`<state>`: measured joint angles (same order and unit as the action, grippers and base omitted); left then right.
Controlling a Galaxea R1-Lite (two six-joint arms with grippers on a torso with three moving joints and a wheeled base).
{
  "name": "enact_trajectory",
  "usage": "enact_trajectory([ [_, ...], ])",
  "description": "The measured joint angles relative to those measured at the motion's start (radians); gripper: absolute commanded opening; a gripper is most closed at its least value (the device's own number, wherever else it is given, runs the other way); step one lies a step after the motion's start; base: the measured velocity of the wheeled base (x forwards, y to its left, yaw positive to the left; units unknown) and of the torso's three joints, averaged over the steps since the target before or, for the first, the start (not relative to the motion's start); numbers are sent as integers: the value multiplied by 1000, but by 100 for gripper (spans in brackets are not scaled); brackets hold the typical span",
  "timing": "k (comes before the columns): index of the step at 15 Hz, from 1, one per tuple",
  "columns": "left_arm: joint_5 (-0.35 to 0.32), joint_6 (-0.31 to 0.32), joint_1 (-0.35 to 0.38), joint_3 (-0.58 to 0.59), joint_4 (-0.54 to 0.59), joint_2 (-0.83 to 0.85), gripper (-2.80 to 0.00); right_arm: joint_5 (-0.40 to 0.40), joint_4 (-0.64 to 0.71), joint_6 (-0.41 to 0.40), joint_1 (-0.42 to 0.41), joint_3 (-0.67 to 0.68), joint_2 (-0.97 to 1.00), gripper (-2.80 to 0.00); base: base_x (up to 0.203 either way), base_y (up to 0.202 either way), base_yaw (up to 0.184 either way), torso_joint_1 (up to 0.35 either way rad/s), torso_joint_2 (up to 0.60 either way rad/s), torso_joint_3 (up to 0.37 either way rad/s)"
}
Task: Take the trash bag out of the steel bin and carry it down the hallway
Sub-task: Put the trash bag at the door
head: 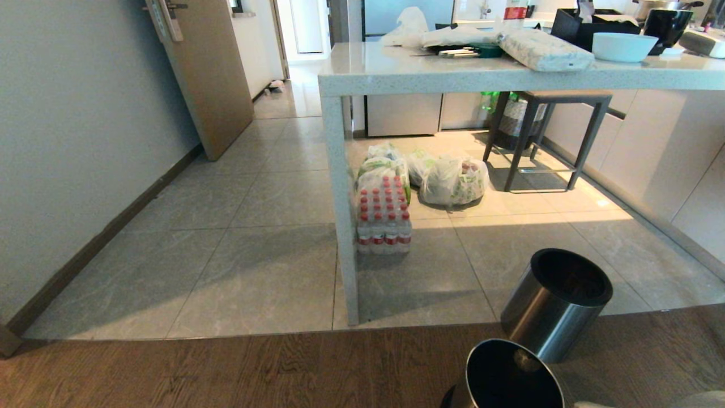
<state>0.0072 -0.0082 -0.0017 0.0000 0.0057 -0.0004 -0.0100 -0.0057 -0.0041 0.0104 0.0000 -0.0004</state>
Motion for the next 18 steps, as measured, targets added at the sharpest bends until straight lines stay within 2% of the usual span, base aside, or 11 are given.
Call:
enact_trajectory([
  [8, 1, 11, 1, 0, -3, 0, -280, 0, 0, 0, 0, 0, 0, -280, 1, 20, -3, 1, 1, 1],
  [18, 2, 8, 0, 0, -4, 0, -280, 0, 0, 0, 0, 0, 0, -280, 0, 190, 1, 2, 0, 4],
])
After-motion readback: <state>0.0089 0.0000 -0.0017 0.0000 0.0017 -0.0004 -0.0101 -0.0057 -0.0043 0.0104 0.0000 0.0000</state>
